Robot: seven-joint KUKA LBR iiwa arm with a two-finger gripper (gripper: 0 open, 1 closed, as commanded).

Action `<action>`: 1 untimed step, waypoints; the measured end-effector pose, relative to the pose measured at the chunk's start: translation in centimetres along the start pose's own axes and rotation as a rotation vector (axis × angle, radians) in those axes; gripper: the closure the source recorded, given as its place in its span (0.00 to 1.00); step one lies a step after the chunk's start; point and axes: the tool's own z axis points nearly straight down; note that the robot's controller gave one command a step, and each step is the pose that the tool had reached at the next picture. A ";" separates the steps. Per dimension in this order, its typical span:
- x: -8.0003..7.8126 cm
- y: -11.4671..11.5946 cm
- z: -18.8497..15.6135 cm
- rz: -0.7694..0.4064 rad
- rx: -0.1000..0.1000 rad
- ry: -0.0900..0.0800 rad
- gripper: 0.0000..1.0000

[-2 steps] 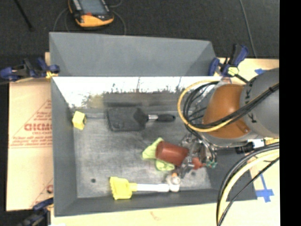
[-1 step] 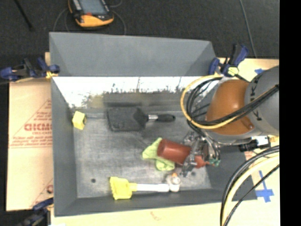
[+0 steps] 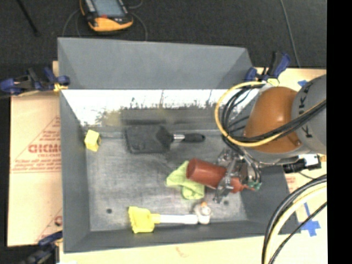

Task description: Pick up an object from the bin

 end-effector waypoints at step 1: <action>-0.1 0.0 -1.9 -0.001 -0.001 -0.003 1.00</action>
Offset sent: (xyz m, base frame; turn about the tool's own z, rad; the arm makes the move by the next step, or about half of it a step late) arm 0.0000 0.0001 0.0217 0.0000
